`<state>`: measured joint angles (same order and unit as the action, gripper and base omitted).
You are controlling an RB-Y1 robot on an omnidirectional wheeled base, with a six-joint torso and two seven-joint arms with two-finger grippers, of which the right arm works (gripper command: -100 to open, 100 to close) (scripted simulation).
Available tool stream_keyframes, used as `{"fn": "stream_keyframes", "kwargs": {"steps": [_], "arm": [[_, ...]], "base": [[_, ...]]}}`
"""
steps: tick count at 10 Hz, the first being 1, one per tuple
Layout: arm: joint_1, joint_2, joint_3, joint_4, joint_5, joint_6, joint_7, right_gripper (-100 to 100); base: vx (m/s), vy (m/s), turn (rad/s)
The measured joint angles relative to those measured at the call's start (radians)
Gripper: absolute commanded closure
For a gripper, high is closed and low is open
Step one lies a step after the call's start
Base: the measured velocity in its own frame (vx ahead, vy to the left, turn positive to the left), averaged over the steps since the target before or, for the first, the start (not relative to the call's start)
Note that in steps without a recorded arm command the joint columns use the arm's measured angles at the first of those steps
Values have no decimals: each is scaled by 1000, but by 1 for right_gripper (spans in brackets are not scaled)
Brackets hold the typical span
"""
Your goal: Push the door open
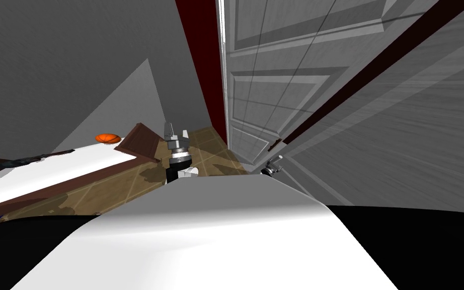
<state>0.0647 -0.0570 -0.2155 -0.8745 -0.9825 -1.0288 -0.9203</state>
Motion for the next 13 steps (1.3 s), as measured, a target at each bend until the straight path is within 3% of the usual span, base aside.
{"fn": "stream_keyframes", "kwargs": {"steps": [1,2,4,5,7,8,11,12,13], "arm": [[8,6,0,-23,-2,10,12,100],[40,18,-1,-82,-6,31,37,100],[17,21,5,-42,-14,14,26,100],[51,25,3,-103,-21,37,41,100],[21,11,1,-59,-20,22,23,100],[16,13,0,-54,-19,16,24,100],[49,25,-1,-115,-24,40,52,100],[53,28,0,-124,-25,46,55,100],[37,30,-1,-108,-25,42,61,100]], "base": [[5,10,5],[6,-89,22],[29,-80,20],[13,-16,-19],[-7,-9,1],[-11,-1,5],[8,5,-9],[1,-9,-5],[-27,2,38]]}}
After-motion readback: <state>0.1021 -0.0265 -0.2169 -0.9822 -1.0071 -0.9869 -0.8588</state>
